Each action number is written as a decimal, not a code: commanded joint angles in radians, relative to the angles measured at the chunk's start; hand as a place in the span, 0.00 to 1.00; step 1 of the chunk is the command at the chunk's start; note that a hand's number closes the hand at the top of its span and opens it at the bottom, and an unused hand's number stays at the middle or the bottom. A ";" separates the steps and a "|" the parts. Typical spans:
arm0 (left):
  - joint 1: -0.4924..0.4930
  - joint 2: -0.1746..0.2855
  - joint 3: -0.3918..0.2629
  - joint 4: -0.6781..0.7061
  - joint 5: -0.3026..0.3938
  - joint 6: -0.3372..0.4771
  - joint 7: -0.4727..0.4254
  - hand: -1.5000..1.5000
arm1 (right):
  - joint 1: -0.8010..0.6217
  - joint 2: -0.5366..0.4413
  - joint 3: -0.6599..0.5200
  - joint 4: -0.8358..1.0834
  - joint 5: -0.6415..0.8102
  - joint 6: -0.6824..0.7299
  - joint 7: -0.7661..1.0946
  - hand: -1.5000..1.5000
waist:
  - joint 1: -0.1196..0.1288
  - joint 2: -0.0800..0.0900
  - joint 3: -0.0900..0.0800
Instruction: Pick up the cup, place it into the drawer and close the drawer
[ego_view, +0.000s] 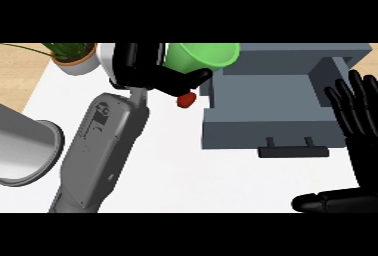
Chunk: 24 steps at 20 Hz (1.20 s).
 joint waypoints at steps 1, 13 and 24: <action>-0.130 -0.002 -0.021 0.089 0.003 0.060 0.057 1.00 | -0.003 -0.003 -0.006 0.003 -0.003 0.002 0.000 0.00 | -0.003 0.000 0.000; -0.352 -0.002 -0.081 0.496 0.119 0.142 -0.074 1.00 | -0.033 0.003 0.012 0.010 0.014 -0.007 0.010 0.00 | -0.018 0.005 0.000; -0.408 -0.002 -0.292 0.712 0.304 0.184 -0.178 1.00 | -0.038 -0.004 -0.023 0.101 0.001 0.031 -0.087 0.00 | -0.048 0.011 0.001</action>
